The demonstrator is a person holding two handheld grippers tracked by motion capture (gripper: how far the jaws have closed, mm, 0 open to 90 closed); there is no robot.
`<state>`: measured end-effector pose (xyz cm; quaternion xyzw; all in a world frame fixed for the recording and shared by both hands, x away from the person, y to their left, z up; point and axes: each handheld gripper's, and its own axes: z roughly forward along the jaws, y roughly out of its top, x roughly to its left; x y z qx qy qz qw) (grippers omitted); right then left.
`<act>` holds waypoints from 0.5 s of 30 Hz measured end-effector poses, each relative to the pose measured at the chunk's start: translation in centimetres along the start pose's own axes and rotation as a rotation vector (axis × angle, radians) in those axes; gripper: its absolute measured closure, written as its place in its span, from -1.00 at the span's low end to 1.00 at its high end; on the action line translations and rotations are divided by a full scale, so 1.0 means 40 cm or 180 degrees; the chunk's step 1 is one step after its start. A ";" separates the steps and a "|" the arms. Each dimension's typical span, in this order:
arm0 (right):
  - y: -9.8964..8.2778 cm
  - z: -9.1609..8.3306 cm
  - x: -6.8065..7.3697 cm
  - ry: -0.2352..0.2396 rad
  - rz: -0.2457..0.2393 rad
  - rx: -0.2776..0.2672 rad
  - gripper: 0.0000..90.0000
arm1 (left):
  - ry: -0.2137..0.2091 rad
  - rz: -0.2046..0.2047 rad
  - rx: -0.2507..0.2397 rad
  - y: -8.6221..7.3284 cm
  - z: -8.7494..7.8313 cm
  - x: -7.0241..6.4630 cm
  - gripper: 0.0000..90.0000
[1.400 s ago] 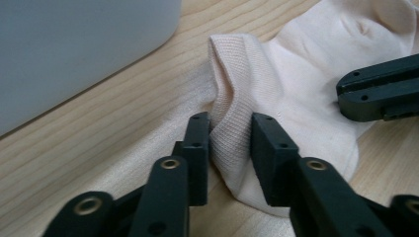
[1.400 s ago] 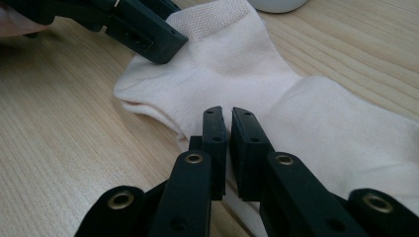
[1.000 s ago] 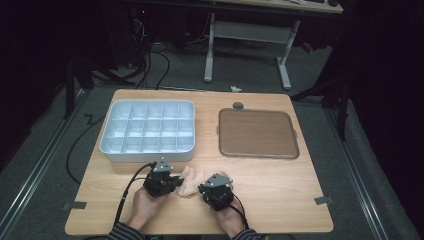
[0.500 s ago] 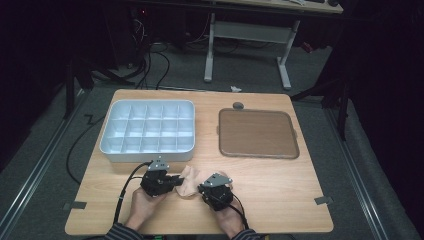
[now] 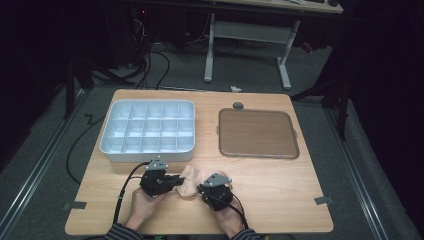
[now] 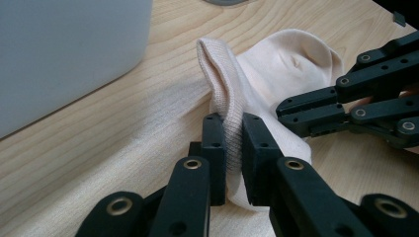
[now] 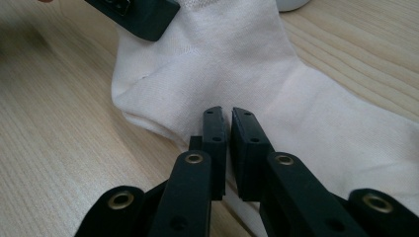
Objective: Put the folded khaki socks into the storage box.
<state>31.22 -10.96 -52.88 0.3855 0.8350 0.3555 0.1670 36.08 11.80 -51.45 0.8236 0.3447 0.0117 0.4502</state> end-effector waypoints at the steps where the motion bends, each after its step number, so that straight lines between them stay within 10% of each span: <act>1: 0.001 0.000 0.001 0.0001 -0.0001 0.0014 0.89 | -0.0011 0.0003 -0.0006 0.001 -0.002 -0.001 0.82; 15: 0.013 0.011 0.016 0.0048 -0.0027 0.0031 0.89 | -0.0118 0.0023 -0.0129 0.013 -0.021 -0.010 0.82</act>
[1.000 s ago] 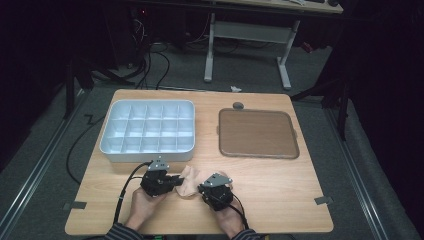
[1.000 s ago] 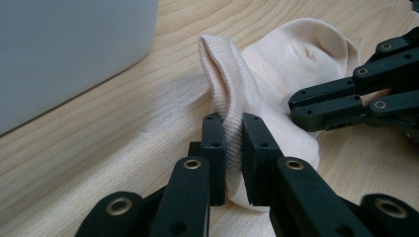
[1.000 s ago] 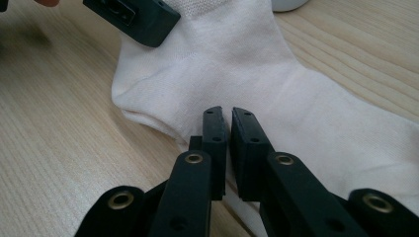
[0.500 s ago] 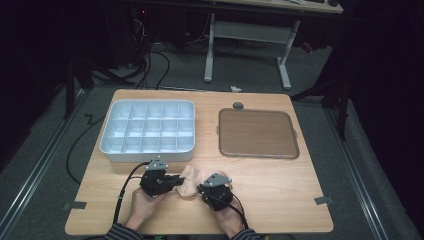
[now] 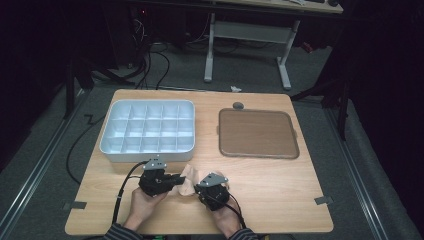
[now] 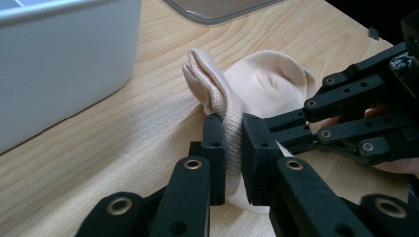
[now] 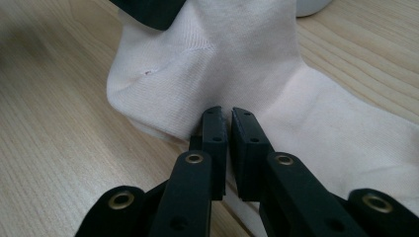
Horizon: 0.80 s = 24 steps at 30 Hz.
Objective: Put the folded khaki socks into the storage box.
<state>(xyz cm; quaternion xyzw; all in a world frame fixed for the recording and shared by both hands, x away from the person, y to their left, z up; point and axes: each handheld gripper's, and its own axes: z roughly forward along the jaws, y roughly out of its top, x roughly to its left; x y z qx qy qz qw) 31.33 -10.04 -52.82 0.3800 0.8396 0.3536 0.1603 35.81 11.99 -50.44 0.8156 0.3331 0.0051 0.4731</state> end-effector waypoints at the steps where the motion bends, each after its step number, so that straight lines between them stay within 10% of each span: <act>1: 0.001 0.002 0.001 0.0012 -0.0008 -0.0009 0.89 | -0.0007 -0.0001 -0.0005 0.001 -0.002 0.000 0.82; 24: 0.035 0.039 0.042 0.0193 -0.0056 -0.0015 0.89 | -0.0108 0.0021 -0.0131 0.006 -0.025 -0.006 0.83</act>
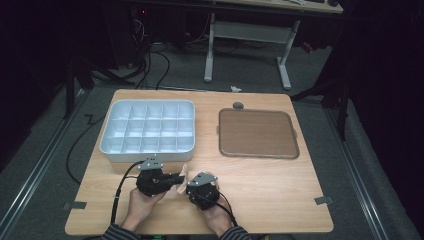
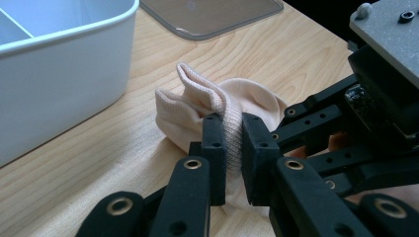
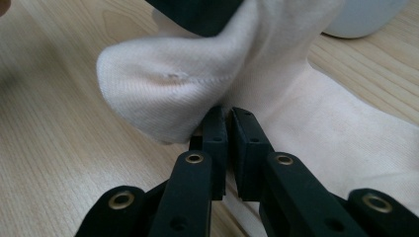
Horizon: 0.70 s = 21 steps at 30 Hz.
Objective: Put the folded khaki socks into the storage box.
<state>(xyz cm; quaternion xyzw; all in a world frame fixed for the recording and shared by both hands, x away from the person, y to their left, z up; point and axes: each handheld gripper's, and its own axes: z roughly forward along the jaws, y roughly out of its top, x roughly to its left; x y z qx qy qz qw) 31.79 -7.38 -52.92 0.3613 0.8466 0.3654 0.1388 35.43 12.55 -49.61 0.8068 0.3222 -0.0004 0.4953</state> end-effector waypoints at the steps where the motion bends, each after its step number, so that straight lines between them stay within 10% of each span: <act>1: 0.001 0.002 0.002 0.0014 0.0006 -0.0003 0.89 | 0.0000 -0.0001 -0.0001 0.000 0.000 0.000 0.83; 13: 0.013 0.012 0.010 0.0127 -0.0021 0.0011 0.80 | 0.0030 -0.0004 0.0056 -0.007 -0.001 0.002 0.83; 21: 0.014 -0.055 -0.002 -0.0063 -0.0010 -0.0154 0.68 | 0.0070 -0.0033 0.0069 -0.011 -0.009 0.010 0.83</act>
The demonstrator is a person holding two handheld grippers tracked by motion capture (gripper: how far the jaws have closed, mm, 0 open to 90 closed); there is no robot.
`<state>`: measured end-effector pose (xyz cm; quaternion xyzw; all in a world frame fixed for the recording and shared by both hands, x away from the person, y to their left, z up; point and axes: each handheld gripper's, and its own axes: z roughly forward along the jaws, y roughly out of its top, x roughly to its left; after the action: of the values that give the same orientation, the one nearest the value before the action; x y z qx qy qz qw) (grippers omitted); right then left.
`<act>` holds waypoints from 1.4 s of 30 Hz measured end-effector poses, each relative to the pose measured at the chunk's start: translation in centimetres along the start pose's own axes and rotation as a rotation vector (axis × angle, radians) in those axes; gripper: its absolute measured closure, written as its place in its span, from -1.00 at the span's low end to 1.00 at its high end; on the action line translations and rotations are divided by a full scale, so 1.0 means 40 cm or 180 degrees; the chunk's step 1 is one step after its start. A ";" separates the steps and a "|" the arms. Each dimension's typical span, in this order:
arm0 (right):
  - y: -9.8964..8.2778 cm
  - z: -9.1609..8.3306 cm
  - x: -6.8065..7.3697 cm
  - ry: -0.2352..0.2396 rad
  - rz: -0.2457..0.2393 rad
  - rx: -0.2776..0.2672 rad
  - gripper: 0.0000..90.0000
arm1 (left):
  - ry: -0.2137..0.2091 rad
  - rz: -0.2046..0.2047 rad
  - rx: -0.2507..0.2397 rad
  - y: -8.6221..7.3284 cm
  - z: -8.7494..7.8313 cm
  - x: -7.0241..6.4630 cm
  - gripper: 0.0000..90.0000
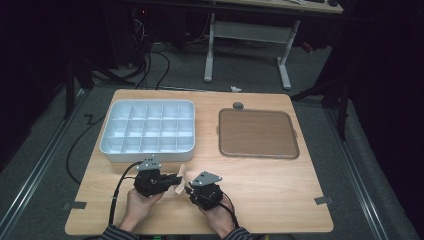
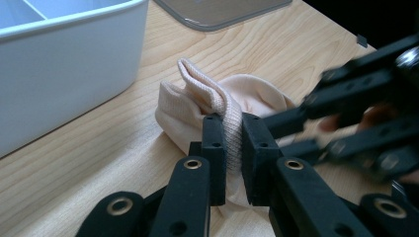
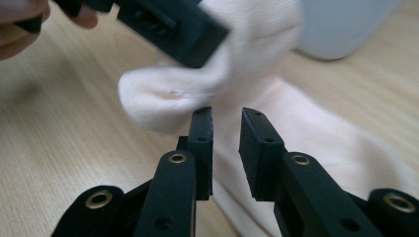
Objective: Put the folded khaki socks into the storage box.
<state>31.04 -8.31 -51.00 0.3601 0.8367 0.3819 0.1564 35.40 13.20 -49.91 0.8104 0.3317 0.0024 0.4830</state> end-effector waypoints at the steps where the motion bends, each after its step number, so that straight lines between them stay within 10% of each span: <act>1: 0.000 -0.013 -0.005 -0.0042 0.0007 -0.0047 0.68 | 0.0008 -0.0002 0.0005 -0.001 -0.001 0.000 0.83; 11: -0.041 -0.085 -0.084 -0.0555 0.0214 -0.0075 0.54 | 0.0016 -0.0030 -0.0010 -0.002 -0.002 0.002 0.83; 20: -0.076 -0.059 -0.122 -0.0506 0.0526 0.0113 0.59 | 0.0040 -0.0014 -0.0024 0.003 0.000 -0.003 0.83; 26: -0.080 -0.044 -0.125 -0.0427 0.0512 0.0160 0.88 | 0.0026 0.0016 -0.0019 0.008 0.006 -0.009 0.83; 42: -0.063 -0.021 -0.114 -0.0324 0.0472 0.0159 0.92 | 0.0003 0.0104 0.0052 0.026 0.028 -0.027 0.82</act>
<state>32.52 -13.20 -52.41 0.4437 0.8079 0.3528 0.1610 35.50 11.41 -49.35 0.8196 0.3187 0.0080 0.4761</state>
